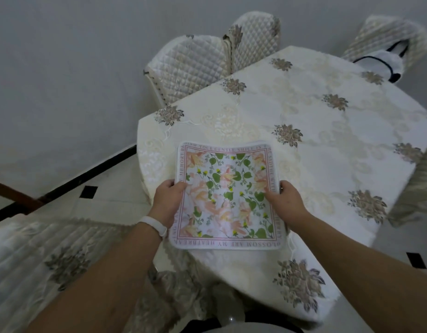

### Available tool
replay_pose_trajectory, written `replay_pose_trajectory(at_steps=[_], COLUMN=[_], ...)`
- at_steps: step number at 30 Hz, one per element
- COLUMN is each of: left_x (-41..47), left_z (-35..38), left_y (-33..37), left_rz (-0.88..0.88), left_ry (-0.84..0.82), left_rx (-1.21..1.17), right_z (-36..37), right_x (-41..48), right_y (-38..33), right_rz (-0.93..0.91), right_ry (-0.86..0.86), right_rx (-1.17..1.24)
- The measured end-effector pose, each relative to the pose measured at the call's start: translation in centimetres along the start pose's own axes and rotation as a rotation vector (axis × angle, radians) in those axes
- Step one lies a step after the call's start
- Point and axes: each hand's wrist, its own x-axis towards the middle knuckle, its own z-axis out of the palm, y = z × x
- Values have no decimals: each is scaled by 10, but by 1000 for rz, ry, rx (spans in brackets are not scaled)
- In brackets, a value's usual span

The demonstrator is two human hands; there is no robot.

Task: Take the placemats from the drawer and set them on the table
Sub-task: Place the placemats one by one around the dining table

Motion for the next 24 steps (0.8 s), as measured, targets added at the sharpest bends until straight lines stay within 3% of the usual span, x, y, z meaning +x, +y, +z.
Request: replay_pose_trajectory(at_steps=[7,14,24], left_x=[25,29,21], left_z=[21,23,26], left_y=[-9,-27,-47], left_rz=[-38,-61,27], left_ry=[-38,71,188], left_rx=[130,212,356], right_z=[-9,-17,-14], right_x=[31,44,57], right_y=[22,46,58], right_rz=[99,164,46], right_ry=[-25,-145,-171], right_rx=[37,6,-113])
